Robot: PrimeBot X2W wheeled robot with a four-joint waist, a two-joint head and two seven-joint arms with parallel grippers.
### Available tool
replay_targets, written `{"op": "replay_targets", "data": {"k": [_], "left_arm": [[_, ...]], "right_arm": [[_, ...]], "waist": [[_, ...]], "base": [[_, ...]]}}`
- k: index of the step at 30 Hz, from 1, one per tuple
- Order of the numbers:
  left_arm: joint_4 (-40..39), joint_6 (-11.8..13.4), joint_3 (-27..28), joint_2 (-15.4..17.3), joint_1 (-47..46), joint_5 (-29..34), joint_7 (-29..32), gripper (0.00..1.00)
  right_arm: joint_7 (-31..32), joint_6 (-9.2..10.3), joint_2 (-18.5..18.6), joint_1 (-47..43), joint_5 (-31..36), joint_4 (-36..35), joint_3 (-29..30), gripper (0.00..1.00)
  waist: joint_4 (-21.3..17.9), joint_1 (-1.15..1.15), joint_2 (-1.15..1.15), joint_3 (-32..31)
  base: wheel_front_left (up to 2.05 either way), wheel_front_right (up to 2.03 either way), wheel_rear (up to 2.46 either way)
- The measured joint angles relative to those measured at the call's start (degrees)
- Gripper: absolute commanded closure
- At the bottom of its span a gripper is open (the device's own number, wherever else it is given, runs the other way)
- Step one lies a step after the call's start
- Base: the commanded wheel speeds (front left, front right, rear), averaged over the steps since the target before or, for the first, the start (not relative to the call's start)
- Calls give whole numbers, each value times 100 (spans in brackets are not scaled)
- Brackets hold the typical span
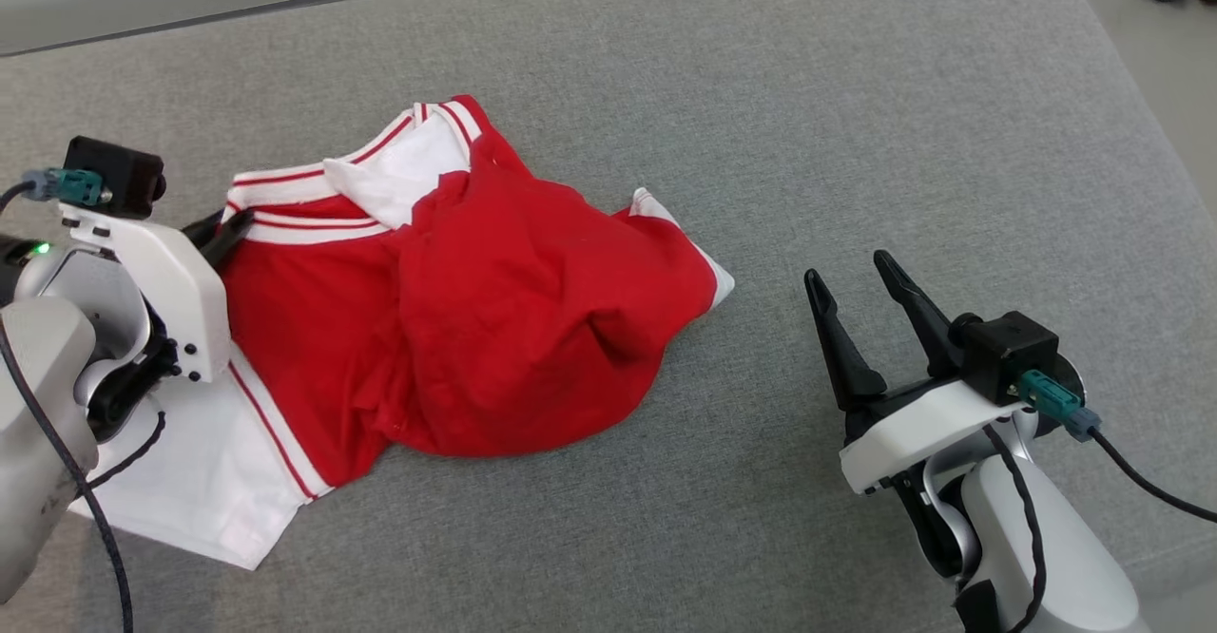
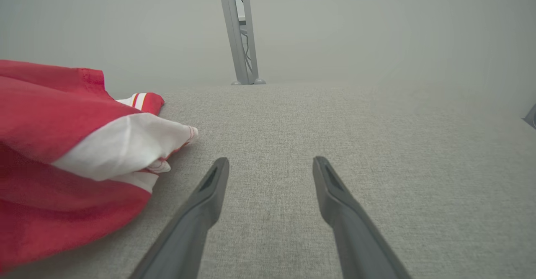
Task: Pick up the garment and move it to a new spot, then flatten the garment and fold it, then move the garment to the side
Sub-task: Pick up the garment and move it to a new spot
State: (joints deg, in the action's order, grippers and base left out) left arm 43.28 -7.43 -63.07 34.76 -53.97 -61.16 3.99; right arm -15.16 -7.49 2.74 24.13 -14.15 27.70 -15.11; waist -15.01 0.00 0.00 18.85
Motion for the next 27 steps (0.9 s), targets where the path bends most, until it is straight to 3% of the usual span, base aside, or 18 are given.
{"op": "replay_targets", "data": {"k": [14, 21, 27], "left_arm": [[-1013, 0, -439, -52, -721, 4, -1381, 100], [-1283, 0, -428, -1, -1011, 29, -1621, 100], [-1370, 0, -271, 225, -1299, 80, -1712, 100]], "right_arm": [[0, 0, -1, -179, 134, 110, 162, 0], [0, 0, -2, -270, 176, 166, 187, 0], [0, 0, -2, -377, 163, 196, 188, 0]], "waist": [[642, 0, 0, -627], [964, 0, 0, -920], [1122, 0, 0, -1098]], "base": [[0, 0, 0], [0, 0, 0], [0, 0, 0]]}}
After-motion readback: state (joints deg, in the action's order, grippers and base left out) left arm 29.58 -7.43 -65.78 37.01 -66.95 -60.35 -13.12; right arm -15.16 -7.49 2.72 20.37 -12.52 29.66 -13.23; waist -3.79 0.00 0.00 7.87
